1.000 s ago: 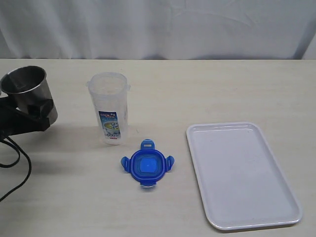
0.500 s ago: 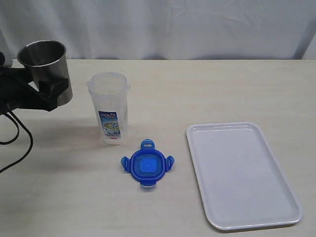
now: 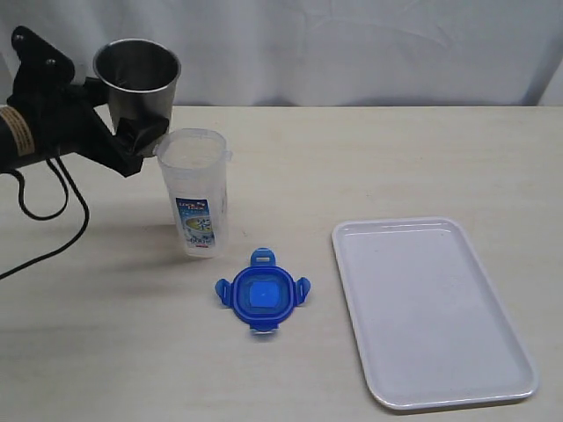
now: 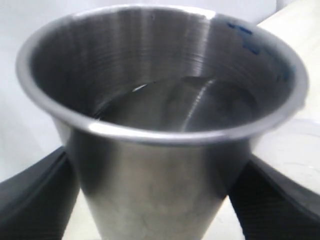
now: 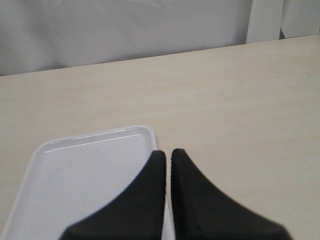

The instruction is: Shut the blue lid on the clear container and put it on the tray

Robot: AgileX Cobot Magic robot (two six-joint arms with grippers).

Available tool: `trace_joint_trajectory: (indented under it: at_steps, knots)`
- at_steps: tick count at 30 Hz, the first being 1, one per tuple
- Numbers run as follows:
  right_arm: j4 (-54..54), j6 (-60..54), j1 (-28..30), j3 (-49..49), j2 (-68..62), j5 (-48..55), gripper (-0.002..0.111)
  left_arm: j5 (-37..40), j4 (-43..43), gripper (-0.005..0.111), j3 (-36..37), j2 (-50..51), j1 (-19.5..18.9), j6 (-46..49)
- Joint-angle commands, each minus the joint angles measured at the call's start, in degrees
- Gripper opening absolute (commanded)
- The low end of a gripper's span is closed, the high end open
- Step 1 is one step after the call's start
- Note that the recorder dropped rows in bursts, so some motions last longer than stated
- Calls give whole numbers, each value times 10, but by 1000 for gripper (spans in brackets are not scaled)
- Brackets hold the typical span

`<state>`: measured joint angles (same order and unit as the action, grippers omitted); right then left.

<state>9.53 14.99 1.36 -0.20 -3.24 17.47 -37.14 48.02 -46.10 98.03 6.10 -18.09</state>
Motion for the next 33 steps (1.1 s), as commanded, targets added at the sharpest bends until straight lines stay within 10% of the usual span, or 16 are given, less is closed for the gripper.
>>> trace_joint_trajectory:
  at_steps: [1, 33]
  knots:
    - [0, 0, -1, 2, 1, 0, 4, 26, -13, 0, -40, -10, 7, 29]
    - [0, 0, -1, 2, 1, 0, 4, 36, 41, 0, -45, -10, 5, 335]
